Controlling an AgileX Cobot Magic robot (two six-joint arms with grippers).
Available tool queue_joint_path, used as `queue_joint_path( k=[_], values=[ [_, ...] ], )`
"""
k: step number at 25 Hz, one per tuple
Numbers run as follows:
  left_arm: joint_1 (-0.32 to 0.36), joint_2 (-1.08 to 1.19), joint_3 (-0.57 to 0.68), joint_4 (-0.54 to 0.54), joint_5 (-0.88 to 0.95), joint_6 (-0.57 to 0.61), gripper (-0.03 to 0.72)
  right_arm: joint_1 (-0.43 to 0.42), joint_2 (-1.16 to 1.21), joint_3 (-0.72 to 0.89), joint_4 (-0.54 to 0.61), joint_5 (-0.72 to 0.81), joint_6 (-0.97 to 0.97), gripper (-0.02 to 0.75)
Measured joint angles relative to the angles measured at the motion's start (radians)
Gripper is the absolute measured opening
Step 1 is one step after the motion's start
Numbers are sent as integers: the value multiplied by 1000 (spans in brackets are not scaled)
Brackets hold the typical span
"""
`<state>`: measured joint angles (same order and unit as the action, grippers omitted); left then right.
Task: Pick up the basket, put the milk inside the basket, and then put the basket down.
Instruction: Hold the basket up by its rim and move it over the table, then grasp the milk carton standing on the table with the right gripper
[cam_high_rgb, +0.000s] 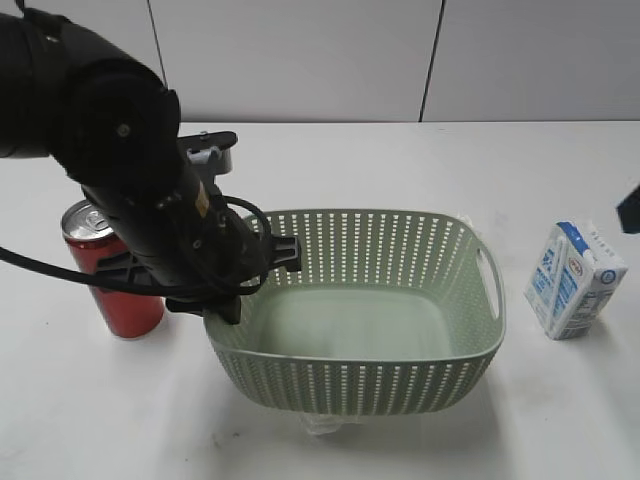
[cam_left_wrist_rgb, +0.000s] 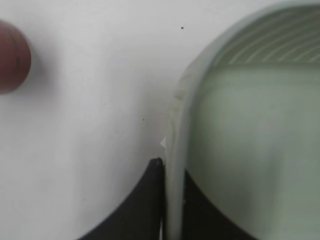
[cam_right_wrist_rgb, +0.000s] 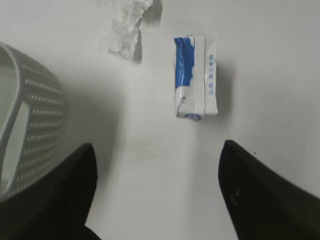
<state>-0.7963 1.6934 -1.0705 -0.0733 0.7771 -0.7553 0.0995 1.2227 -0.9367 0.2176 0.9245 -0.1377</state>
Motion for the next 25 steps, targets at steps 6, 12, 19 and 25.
queue_joint_path(
  k=[6,12,19,25],
  values=[
    [0,0,0,0,0,0,7,0,275,-99,-15,-48,-19,573],
    [0,0,0,0,0,0,7,0,418,-109,-58,-142,-21,573],
    [0,0,0,0,0,0,7,0,527,-110,-57,-179,-21,573],
    [0,0,0,0,-10,0,7,0,545,-110,-56,-180,-20,423]
  ],
)
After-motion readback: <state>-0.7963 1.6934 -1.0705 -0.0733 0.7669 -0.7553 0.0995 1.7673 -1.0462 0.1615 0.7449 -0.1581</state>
